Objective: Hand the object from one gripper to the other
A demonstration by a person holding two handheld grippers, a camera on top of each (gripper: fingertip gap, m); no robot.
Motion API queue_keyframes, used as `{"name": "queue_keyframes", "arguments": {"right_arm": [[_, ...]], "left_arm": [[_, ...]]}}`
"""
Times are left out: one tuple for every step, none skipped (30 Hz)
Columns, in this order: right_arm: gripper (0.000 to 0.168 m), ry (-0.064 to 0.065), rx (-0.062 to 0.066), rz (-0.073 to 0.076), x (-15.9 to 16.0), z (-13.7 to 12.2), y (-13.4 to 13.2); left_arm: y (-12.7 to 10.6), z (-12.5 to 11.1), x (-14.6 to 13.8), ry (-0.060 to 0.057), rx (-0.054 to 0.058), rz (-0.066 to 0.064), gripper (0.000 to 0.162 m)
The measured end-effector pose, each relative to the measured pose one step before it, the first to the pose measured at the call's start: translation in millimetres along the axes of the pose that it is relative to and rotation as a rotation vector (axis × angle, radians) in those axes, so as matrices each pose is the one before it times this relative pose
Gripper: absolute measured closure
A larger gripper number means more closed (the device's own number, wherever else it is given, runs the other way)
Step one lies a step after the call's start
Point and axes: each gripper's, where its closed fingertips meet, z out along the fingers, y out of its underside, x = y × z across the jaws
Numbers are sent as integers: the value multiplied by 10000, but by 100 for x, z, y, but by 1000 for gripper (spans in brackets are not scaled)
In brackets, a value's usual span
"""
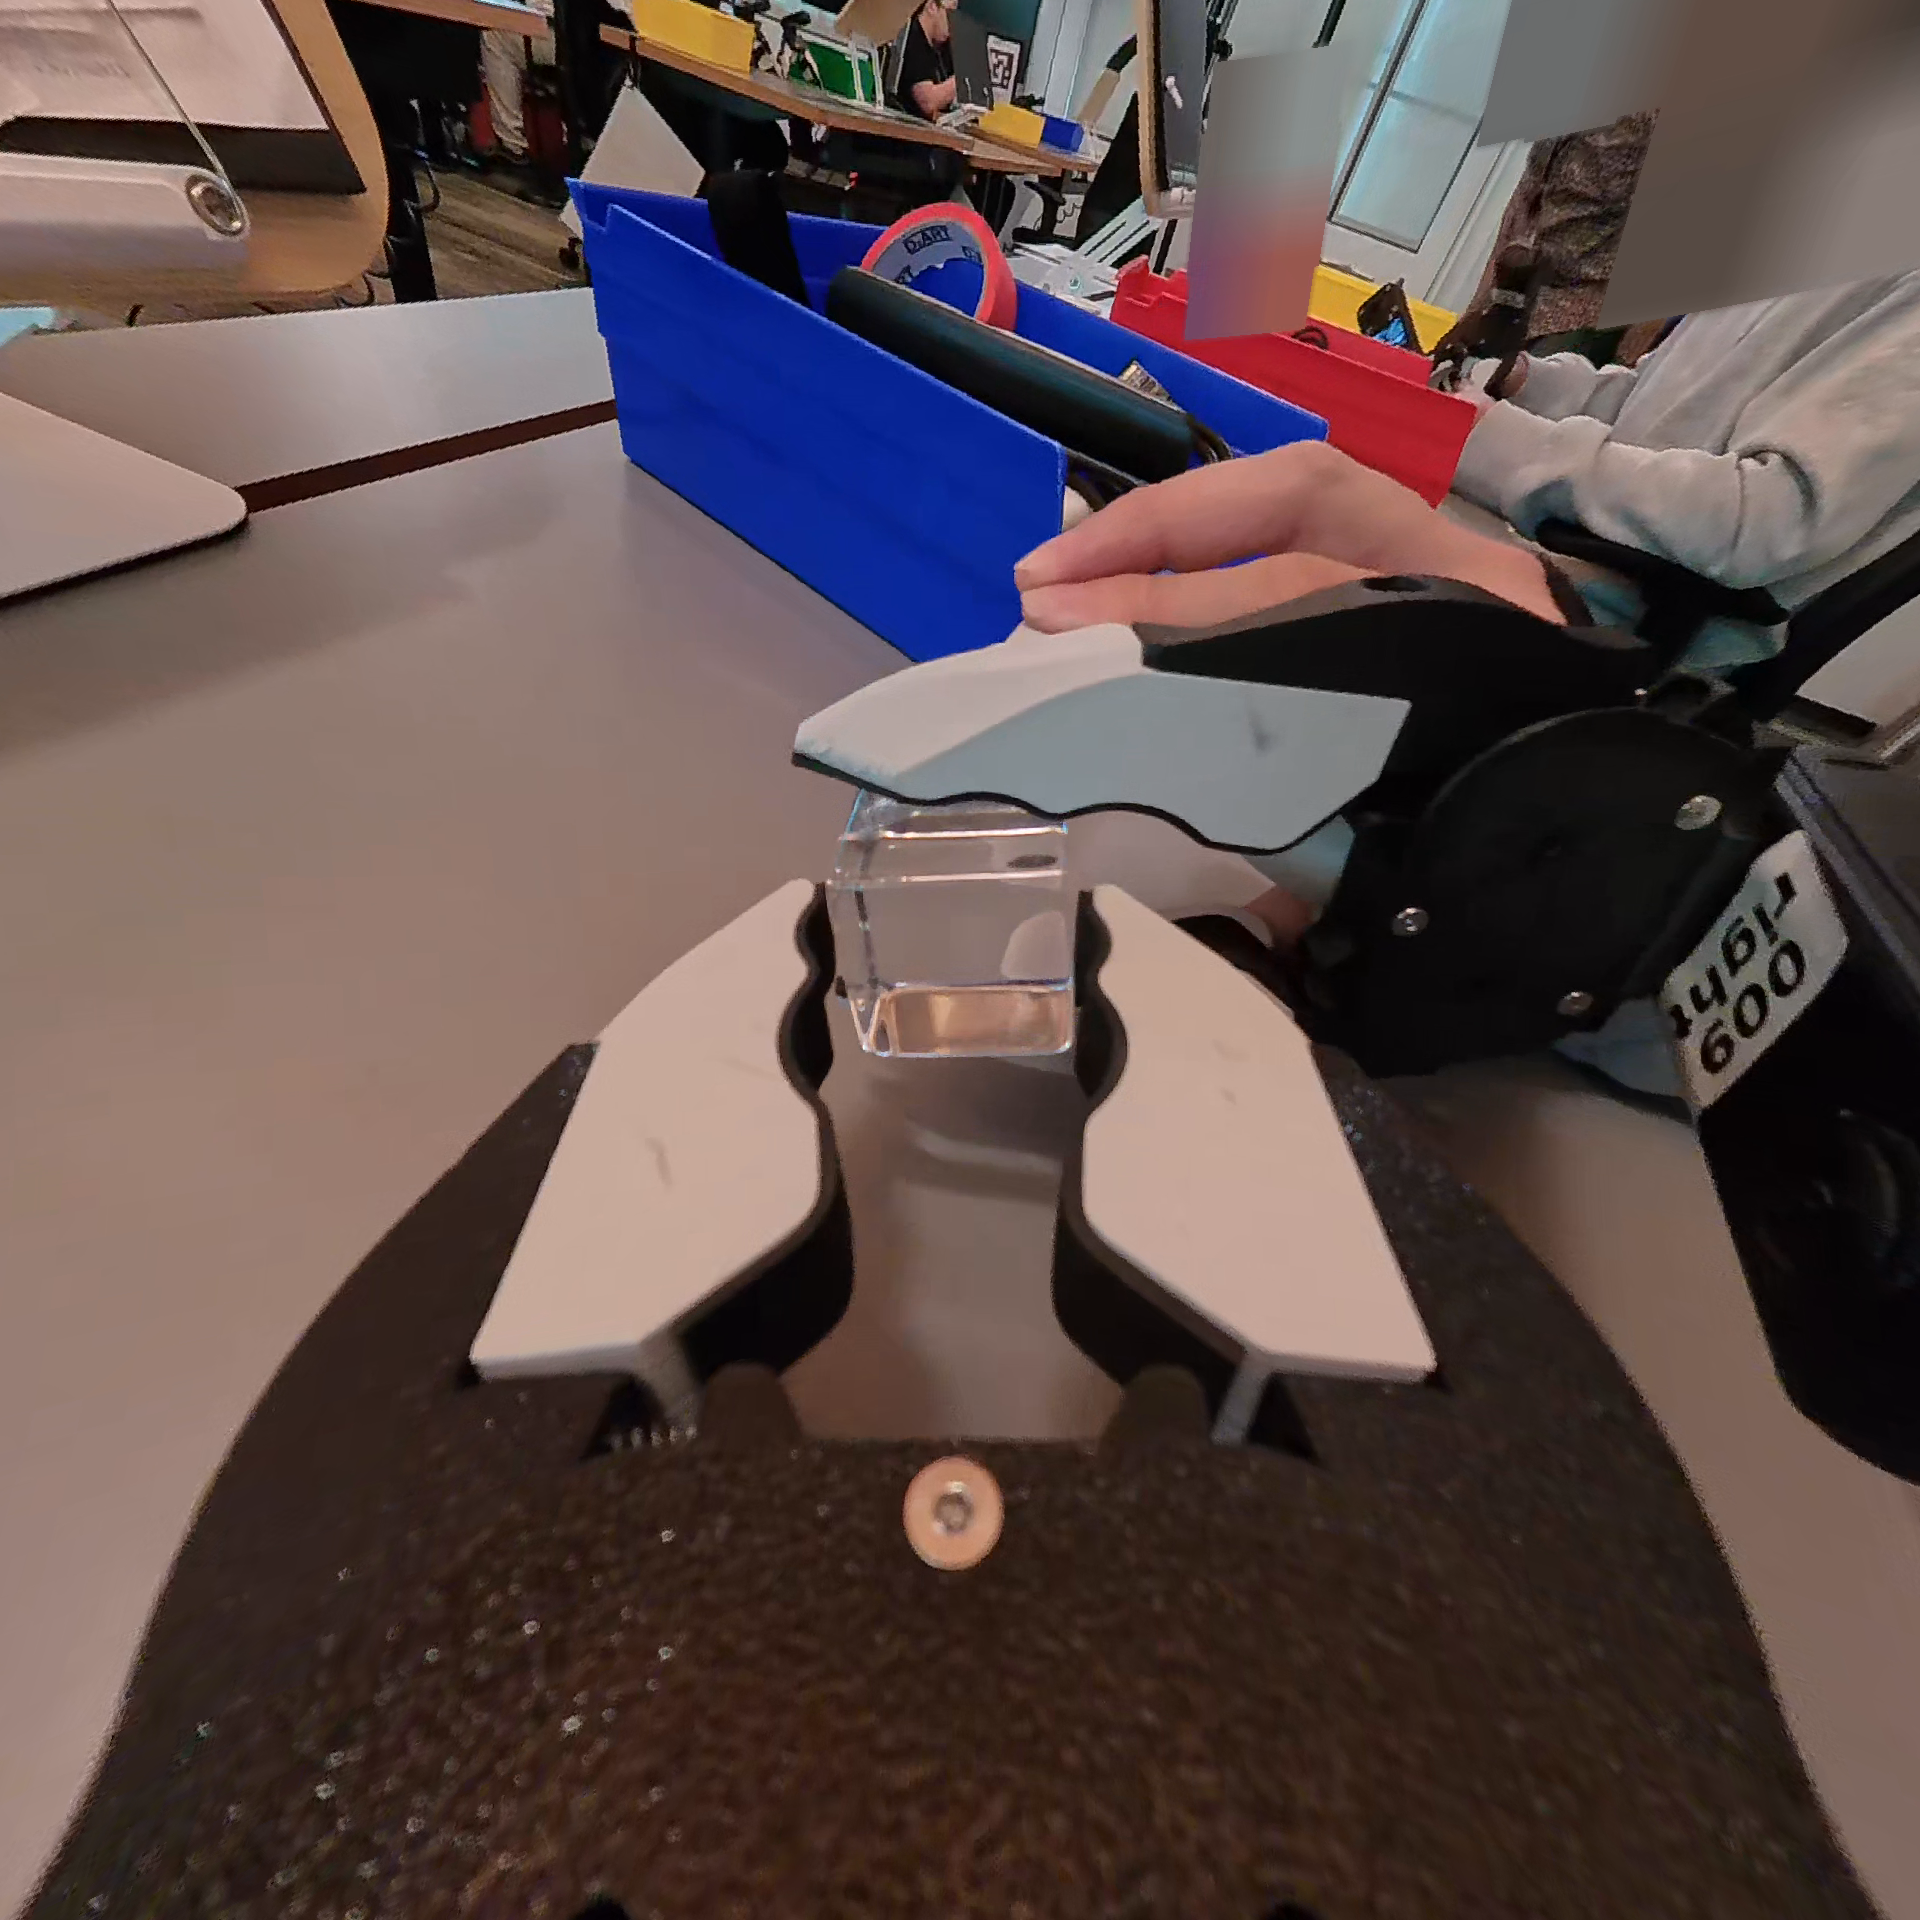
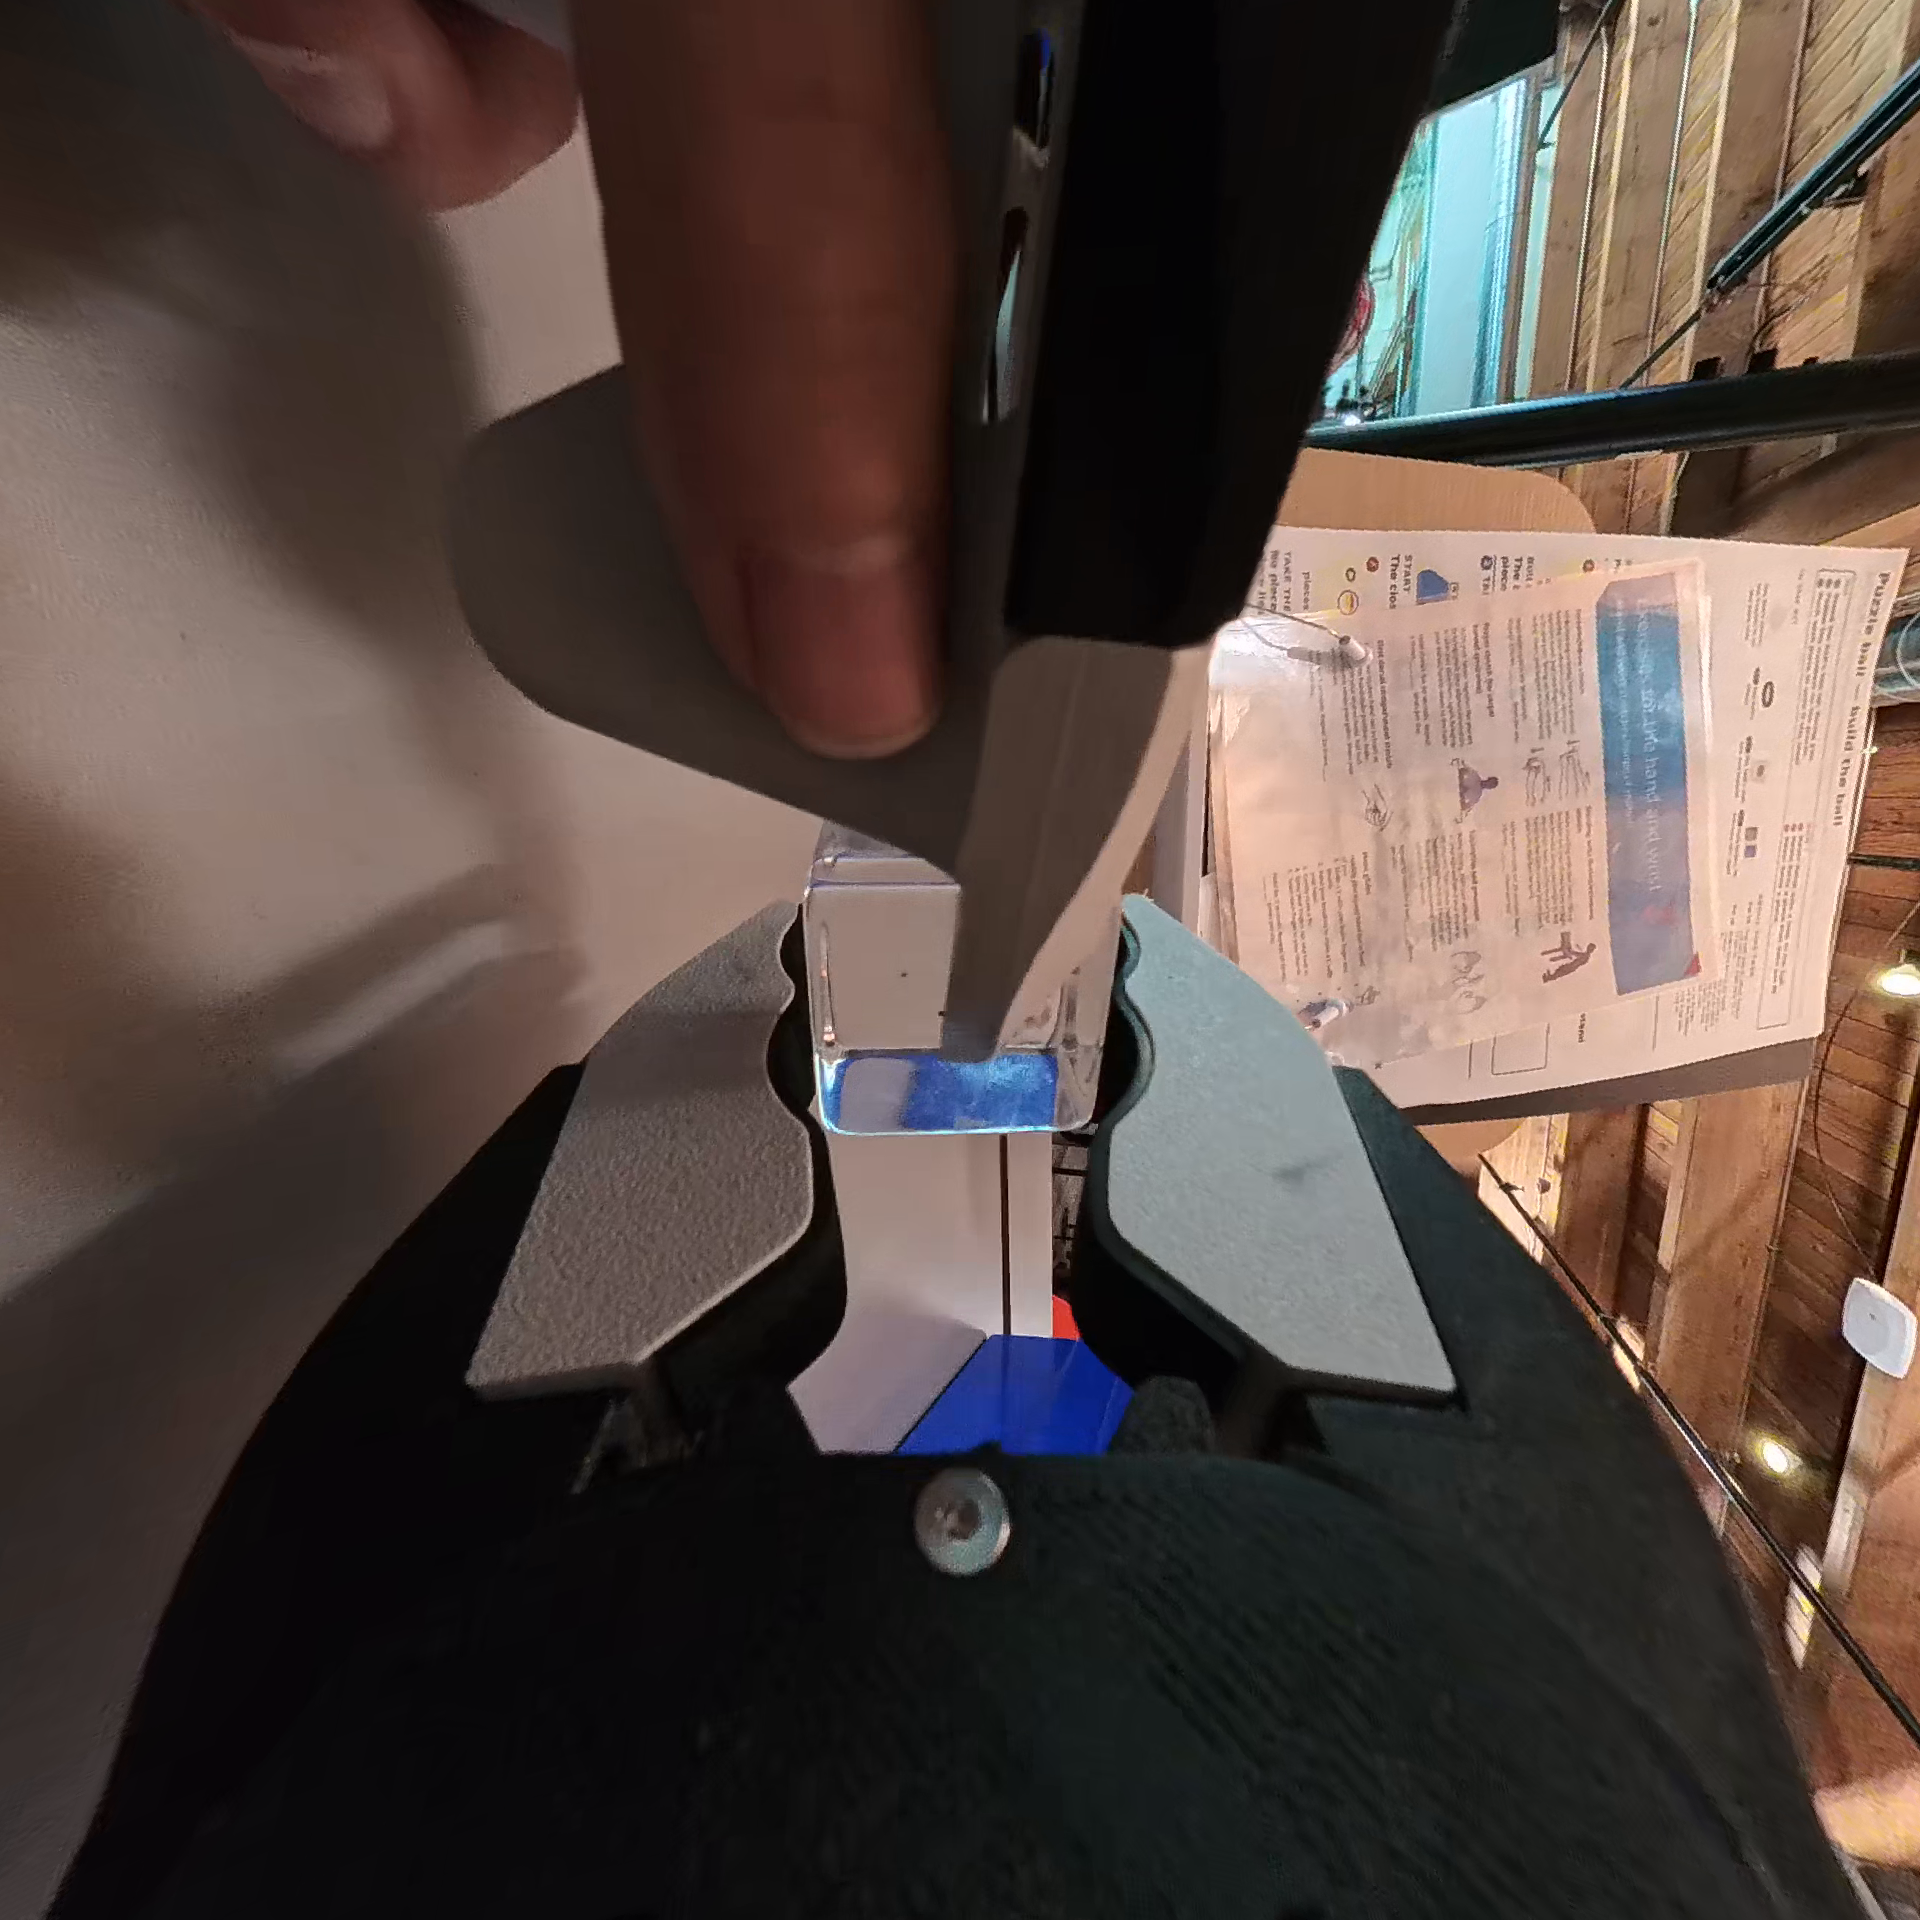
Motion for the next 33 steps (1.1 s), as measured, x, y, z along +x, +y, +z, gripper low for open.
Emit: {"name": "queue_keyframes", "arguments": {"right_arm": [[116, -3, 38, 20, 27, -9, -34], [116, -46, 53, 64, -34, -19, -55], [116, -47, 154, 87, -27, -37, -135], [116, -88, 380, 158, -11, -154, -304], [116, -168, 613, 529, 50, -270, -470], [115, -268, 652, 1120, 183, -289, -481], [115, -554, 817, 1443, 50, -411, -667], [107, -756, 975, 1582, -50, -531, -870], [97, -772, 779, 1606, -54, -527, -673], [89, -891, 552, 1472, -265, -479, -471], [92, -944, 569, 1280, -455, -477, -522], [99, -730, 721, 1118, -330, -417, -690], [103, -405, 742, 938, -56, -292, -734], [106, -195, 593, 710, 97, -169, -616], [109, -96, 409, 491, 102, -75, -441], [109, -97, 272, 330, -42, 0, -316], [110, -75, 90, 155, -111, 72, -58], [111, 2, -44, 27, -65, 154, 134], [111, -38, -46, -17, -185, 184, 167], [113, -87, -36, -15, -278, 209, 187], [116, 8, -41, -14, -124, 210, 180], [124, 207, -34, -64, 180, 163, 136], [125, 71, -4, -113, 1, 81, 82], [125, 31, 6, -58, 42, 31, 35], [125, -24, 17, -105, 14, -11, -39], [125, 61, 29, -149, 52, 6, -78], [125, 232, 39, -34, 230, 33, -105], [125, 528, 104, -72, 575, 32, -209], [125, 697, 32, -293, 706, 20, -127], [125, 820, -158, -422, 821, 40, 58], [125, 937, -340, -611, 910, 37, 295], [125, 882, -473, -813, 796, 55, 463], [125, 779, -507, -1000, 608, 50, 507]], "left_arm": [[-32, -11, 21, 76, 23, -59, 118], [5, -12, 14, 78, -5, -65, 119], [0, -31, 47, 95, -3, -59, 119], [-56, -65, 128, 170, 42, -46, 119], [-174, -131, 244, 269, 123, -13, 119], [-358, -192, 309, 317, 228, 4, 119], [-448, -278, 172, 199, 247, 31, 119], [-332, -347, -98, 26, 118, 119, 119], [-326, -410, -132, 22, 87, 196, 119], [-451, -463, -86, 69, 194, 216, 120], [-580, -471, 18, 148, 305, 144, 120], [-596, -411, 135, 245, 338, 27, 120], [-541, -352, 257, 321, 318, -40, 120], [-399, -275, 298, 325, 245, -43, 120], [-263, -185, 204, 225, 166, -30, 120], [-136, -104, 175, 172, 106, 16, 119], [-53, -28, 264, 194, 80, 73, 120], [-65, 29, 244, 153, 83, 92, 120], [-25, 91, 201, 96, 37, 69, 120], [50, 107, 187, 79, -35, 37, 120], [41, 114, 200, 72, -28, 76, 120], [-26, 101, 212, 76, 40, 131, 120], [-35, 65, 156, 43, 39, 125, 120], [-22, 0, 33, -25, -9, 146, 120], [4, -8, 59, -12, -42, 181, 120], [-108, 36, -7, -89, 29, 192, 120], [-198, 51, -174, -233, 98, 141, 120], [-192, 35, -500, -456, 120, 5, 121], [-117, 14, -661, -553, 89, -79, 120], [8, 39, -674, -559, 30, -76, 118], [119, 74, -649, -567, -21, -58, 115], [197, 150, -422, -438, -75, -63, 113], [294, 218, -205, -291, -161, -118, 107]]}}
